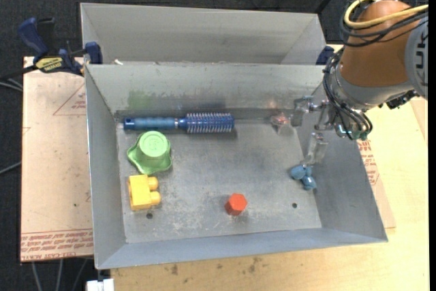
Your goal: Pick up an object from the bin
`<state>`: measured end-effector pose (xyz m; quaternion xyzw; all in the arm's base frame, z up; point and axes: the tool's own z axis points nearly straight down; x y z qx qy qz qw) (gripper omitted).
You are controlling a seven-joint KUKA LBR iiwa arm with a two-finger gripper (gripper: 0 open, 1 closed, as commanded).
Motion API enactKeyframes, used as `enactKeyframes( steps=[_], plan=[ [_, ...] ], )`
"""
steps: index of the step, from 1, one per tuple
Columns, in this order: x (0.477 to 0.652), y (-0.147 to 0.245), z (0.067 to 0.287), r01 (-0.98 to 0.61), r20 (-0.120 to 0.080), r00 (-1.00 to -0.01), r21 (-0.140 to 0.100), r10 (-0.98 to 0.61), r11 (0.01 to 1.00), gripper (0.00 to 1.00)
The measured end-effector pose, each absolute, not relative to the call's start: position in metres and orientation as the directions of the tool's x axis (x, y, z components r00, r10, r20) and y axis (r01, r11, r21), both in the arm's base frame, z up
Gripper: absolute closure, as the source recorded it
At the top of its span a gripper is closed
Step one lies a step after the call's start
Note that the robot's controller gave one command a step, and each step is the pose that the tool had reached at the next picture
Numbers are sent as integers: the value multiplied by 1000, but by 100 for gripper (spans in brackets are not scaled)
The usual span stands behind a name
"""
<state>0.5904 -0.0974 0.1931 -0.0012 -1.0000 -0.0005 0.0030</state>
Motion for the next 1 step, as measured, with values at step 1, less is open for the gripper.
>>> enactKeyframes(
  steps=[1],
  plan=[
    [552, -140, 113, 40, 8, -999, 1, 40, 999, 0]
  ],
)
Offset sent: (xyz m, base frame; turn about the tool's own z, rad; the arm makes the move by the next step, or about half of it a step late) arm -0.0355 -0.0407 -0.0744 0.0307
